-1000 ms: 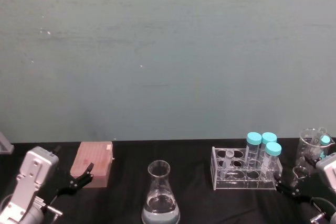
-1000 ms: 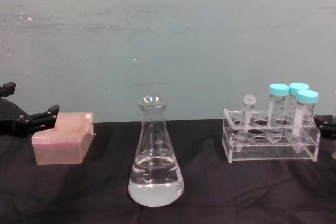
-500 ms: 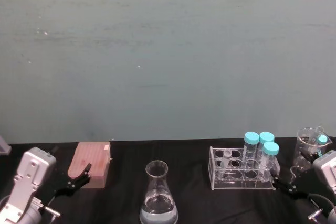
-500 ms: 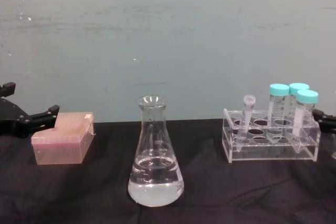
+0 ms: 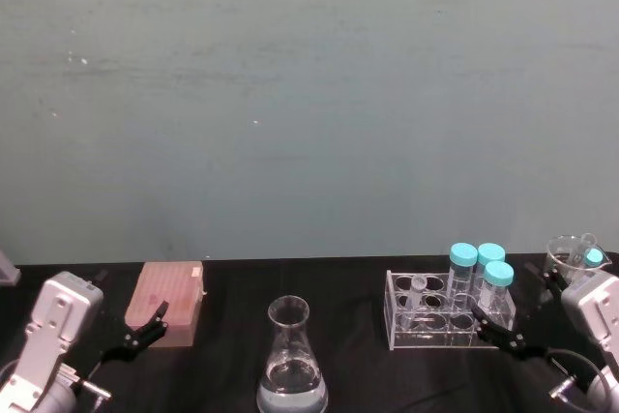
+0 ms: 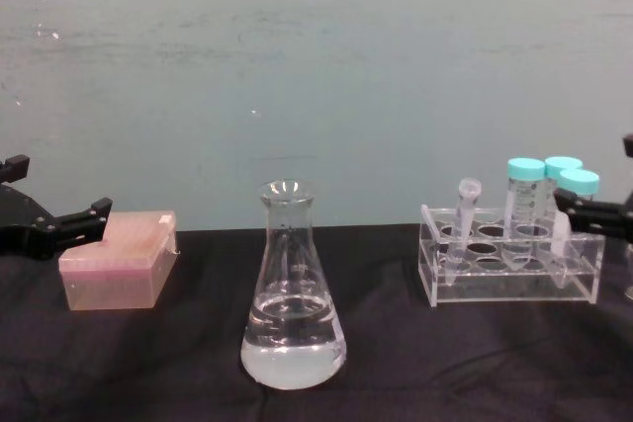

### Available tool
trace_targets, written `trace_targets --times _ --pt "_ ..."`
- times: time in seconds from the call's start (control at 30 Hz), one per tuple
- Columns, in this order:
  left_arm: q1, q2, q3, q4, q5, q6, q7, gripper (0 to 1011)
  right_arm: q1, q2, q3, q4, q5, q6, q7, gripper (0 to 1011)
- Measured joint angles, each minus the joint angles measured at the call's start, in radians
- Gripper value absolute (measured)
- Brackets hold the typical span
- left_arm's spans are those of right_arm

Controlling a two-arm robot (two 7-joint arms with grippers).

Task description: Pour the liquid from the test tube into the beaker using one hand.

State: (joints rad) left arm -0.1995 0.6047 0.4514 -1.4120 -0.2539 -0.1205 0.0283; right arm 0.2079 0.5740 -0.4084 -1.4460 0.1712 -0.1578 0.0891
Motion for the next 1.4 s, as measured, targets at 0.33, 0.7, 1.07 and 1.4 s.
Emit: trace_targets --times 0.33,0.7,1.07,1.4 --pt "0.0 0.0 0.0 0.0 0.0 0.0 0.0 1000 0.032 -0.023 -0.014 -0.005 -0.015 -0.01 0.075 1000" --pt "0.0 0.0 0.0 0.0 0.0 0.0 0.0 1000 0.053 -0.048 -0.032 -0.01 -0.035 -0.023 0.153 1000" --pt "0.0 0.0 0.0 0.0 0.0 0.0 0.0 1000 0.057 -0.078 -0.023 -0.004 -0.052 -0.021 0.183 1000" --pt "0.0 0.0 0.0 0.0 0.0 0.0 0.0 1000 0.075 -0.126 0.002 0.031 -0.013 0.02 0.223 1000"
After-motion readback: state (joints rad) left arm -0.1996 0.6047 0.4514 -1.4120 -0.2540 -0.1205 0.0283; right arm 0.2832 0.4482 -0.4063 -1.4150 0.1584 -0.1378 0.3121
